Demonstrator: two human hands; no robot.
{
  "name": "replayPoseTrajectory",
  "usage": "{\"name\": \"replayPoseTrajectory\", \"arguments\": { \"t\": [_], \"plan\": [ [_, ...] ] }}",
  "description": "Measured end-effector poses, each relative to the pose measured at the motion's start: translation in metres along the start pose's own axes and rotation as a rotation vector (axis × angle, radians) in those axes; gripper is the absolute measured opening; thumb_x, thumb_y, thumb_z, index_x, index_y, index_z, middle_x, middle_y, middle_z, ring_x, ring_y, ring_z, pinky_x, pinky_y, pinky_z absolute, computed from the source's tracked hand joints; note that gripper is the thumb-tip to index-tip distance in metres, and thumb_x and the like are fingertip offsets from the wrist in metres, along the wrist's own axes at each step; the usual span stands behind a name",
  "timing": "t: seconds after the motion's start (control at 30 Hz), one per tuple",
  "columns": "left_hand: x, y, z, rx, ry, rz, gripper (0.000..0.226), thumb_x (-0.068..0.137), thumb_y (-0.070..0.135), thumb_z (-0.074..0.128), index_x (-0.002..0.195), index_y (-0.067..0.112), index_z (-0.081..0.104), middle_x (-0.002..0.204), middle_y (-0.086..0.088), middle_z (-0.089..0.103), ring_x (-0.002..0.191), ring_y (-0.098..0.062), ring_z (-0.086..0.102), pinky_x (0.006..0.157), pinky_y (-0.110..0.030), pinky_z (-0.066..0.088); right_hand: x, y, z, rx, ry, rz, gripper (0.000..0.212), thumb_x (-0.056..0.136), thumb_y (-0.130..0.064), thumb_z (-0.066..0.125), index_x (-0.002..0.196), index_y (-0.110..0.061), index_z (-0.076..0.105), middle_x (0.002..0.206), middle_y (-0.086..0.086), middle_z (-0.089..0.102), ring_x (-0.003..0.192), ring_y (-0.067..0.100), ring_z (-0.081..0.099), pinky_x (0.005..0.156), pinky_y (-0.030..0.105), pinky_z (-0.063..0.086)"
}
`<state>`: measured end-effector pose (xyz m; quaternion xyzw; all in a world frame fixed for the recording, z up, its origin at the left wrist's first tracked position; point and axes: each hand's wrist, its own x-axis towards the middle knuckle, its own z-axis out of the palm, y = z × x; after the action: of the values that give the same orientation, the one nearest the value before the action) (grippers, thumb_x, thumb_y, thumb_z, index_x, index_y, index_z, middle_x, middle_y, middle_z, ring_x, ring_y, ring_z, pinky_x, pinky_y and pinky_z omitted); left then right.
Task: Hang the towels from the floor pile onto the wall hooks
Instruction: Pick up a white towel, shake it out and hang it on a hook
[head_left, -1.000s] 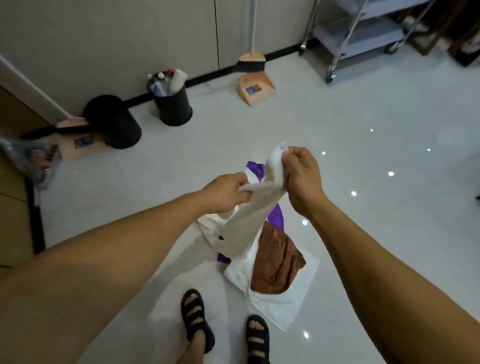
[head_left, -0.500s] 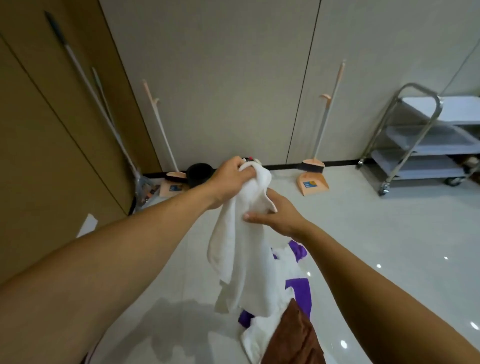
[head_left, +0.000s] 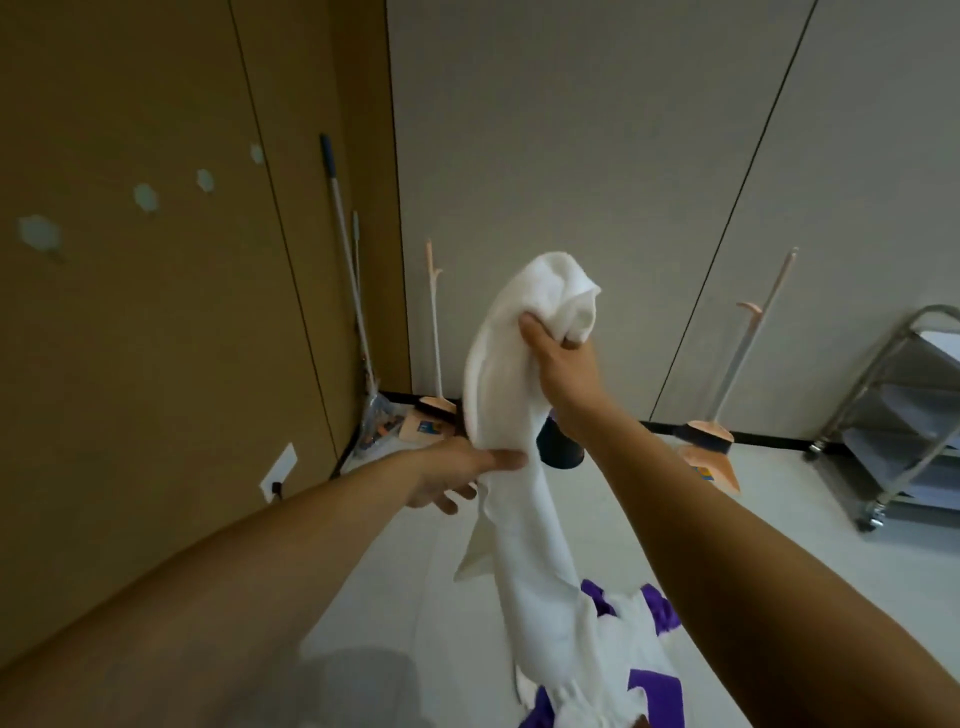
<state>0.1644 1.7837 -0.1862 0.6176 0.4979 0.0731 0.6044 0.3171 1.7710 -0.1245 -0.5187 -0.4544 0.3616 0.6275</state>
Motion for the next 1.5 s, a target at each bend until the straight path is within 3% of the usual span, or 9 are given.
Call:
{"name": "replayPoseTrajectory", "arguments": {
  "t": [0.13, 0.27, 0.4, 0.57, 0.7, 0.83, 1.13, 1.3, 1.5],
  "plan": [
    [-0.014, 0.009, -0.024, -0.339, 0.098, 0.156, 0.050, 0.087, 0.034, 0.065, 0.132, 0.020, 0.051, 0.118, -0.005, 0.066, 0.108, -0.028, 0.060, 0.095, -0.049, 0.049, -0.006, -0.027, 0.032, 0.040, -0.068, -0.100, 0.032, 0.079, -0.043, 0.076, 0.105, -0.036, 0.059, 0.094, -0.016, 0.072, 0.089, 0.004, 0.069, 0.067, 0.020, 0.056],
    [-0.042, 0.024, -0.063, -0.599, 0.034, 0.367, 0.041, 0.077, 0.026, 0.064, 0.117, 0.017, 0.066, 0.111, -0.014, 0.070, 0.108, -0.035, 0.063, 0.099, -0.055, 0.045, -0.015, -0.031, 0.042, -0.085, -0.304, -0.005, 0.066, 0.075, -0.051, 0.075, 0.130, -0.022, 0.054, 0.118, -0.002, 0.069, 0.106, 0.018, 0.067, 0.086, 0.037, 0.056],
    [-0.070, 0.035, -0.101, -0.729, 0.011, 0.444, 0.047, 0.074, 0.025, 0.065, 0.119, 0.012, 0.065, 0.117, -0.020, 0.066, 0.112, -0.039, 0.061, 0.099, -0.056, 0.044, -0.024, -0.016, 0.062, 0.067, -0.534, 0.309, 0.063, 0.084, -0.058, 0.059, 0.134, -0.020, 0.052, 0.123, 0.008, 0.067, 0.111, 0.027, 0.065, 0.089, 0.044, 0.054],
    [-0.093, 0.022, -0.130, -0.521, 0.246, 0.409, 0.038, 0.084, 0.011, 0.061, 0.122, 0.014, 0.057, 0.116, -0.018, 0.065, 0.106, -0.035, 0.062, 0.096, -0.050, 0.048, -0.025, -0.006, 0.104, -0.128, -0.364, 0.305, 0.060, 0.080, -0.052, 0.070, 0.127, -0.016, 0.058, 0.120, 0.009, 0.067, 0.106, 0.027, 0.065, 0.096, 0.046, 0.051],
    [-0.106, -0.007, -0.144, -0.338, 0.316, 0.317, 0.041, 0.086, 0.020, 0.066, 0.125, 0.015, 0.056, 0.112, -0.012, 0.068, 0.098, -0.029, 0.066, 0.087, -0.042, 0.055, -0.027, -0.001, 0.125, -0.048, -0.279, 0.272, 0.022, 0.088, -0.039, 0.066, 0.102, -0.023, 0.066, 0.100, 0.006, 0.073, 0.086, 0.020, 0.072, 0.065, 0.030, 0.057],
    [-0.123, -0.034, -0.150, -0.309, 0.282, 0.213, 0.043, 0.085, 0.031, 0.069, 0.116, 0.002, 0.061, 0.092, -0.013, 0.068, 0.080, -0.028, 0.063, 0.076, -0.038, 0.048, -0.028, -0.011, 0.149, 0.094, -0.142, 0.331, 0.018, 0.089, -0.041, 0.063, 0.096, -0.025, 0.063, 0.092, 0.002, 0.072, 0.082, 0.019, 0.070, 0.056, 0.029, 0.053],
    [-0.141, -0.039, -0.178, -0.408, 0.453, 0.333, 0.017, 0.097, 0.030, 0.053, 0.106, 0.019, 0.062, 0.101, -0.009, 0.070, 0.088, -0.028, 0.067, 0.075, -0.041, 0.057, -0.045, -0.029, 0.159, 0.197, -0.400, 0.392, 0.053, 0.085, -0.058, 0.058, 0.121, -0.020, 0.061, 0.115, 0.009, 0.070, 0.106, 0.025, 0.068, 0.086, 0.040, 0.053],
    [-0.145, -0.038, -0.207, -0.588, 0.637, 0.436, 0.028, 0.096, 0.031, 0.051, 0.119, 0.018, 0.061, 0.096, -0.003, 0.071, 0.087, -0.022, 0.067, 0.070, -0.035, 0.055, -0.052, -0.036, 0.144, 0.212, -0.436, 0.396, 0.051, 0.080, -0.043, 0.066, 0.124, -0.017, 0.064, 0.121, 0.014, 0.067, 0.113, 0.033, 0.063, 0.100, 0.049, 0.046],
    [-0.152, -0.051, -0.212, -0.590, -0.028, 0.463, 0.057, 0.084, 0.009, 0.067, 0.136, 0.023, 0.048, 0.130, -0.016, 0.059, 0.117, -0.036, 0.058, 0.093, -0.050, 0.050, -0.056, -0.037, 0.140, 0.268, -0.366, 0.420, 0.043, 0.083, -0.031, 0.059, 0.122, -0.012, 0.061, 0.120, 0.017, 0.067, 0.110, 0.036, 0.063, 0.090, 0.048, 0.051]
  ]
}}
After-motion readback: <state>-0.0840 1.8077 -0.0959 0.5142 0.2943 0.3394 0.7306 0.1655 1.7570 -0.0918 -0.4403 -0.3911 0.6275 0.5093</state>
